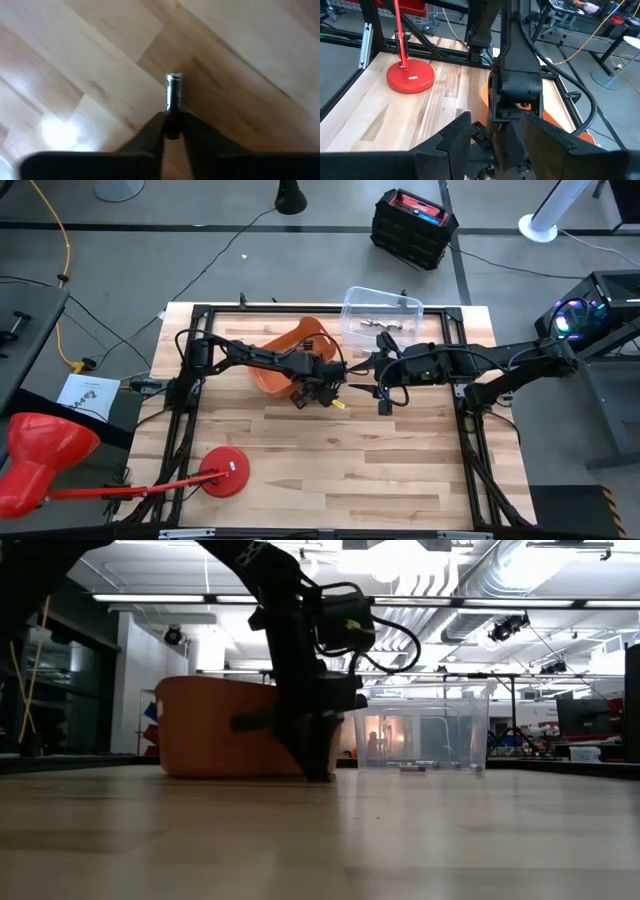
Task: Sort batteries
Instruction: Put the silver battery into the transparent bin
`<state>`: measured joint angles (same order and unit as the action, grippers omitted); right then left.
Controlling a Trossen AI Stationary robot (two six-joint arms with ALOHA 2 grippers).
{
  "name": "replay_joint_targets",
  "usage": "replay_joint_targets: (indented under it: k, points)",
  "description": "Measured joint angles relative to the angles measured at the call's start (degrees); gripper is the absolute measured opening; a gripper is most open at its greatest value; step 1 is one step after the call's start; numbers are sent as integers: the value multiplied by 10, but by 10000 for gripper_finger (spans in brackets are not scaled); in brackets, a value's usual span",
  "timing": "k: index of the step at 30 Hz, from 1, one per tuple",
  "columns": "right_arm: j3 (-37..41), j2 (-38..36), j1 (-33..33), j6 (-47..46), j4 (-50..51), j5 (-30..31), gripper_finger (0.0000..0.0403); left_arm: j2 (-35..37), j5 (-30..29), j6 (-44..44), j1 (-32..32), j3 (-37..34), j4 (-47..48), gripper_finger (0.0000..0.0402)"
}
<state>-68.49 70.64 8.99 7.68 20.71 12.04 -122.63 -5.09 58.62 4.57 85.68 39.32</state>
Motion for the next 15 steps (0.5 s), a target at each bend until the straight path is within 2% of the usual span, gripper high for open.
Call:
replay_joint_targets:
  k: [2, 3, 7, 11, 13, 15]
  points:
    - [0, 0, 0, 0, 0, 0, 167, 0, -2, -6, -5, 0, -1, 23]
    - [0, 0, 0, 0, 0, 0, 167, 0, -3, -13, -7, 0, -2, 16]
    - [0, 0, 0, 0, 0, 0, 167, 6, -11, -26, -18, -1, -5, 24]
    - [0, 0, 0, 1, -2, 0, 167, 32, 6, -30, -31, -4, -13, 8]
    - [0, 0, 0, 3, -5, 0, 167, 56, 5, -31, -33, -3, -38, 6]
    - [0, 0, 0, 3, -13, 0, 167, 70, -21, -37, -30, -1, -84, 7]
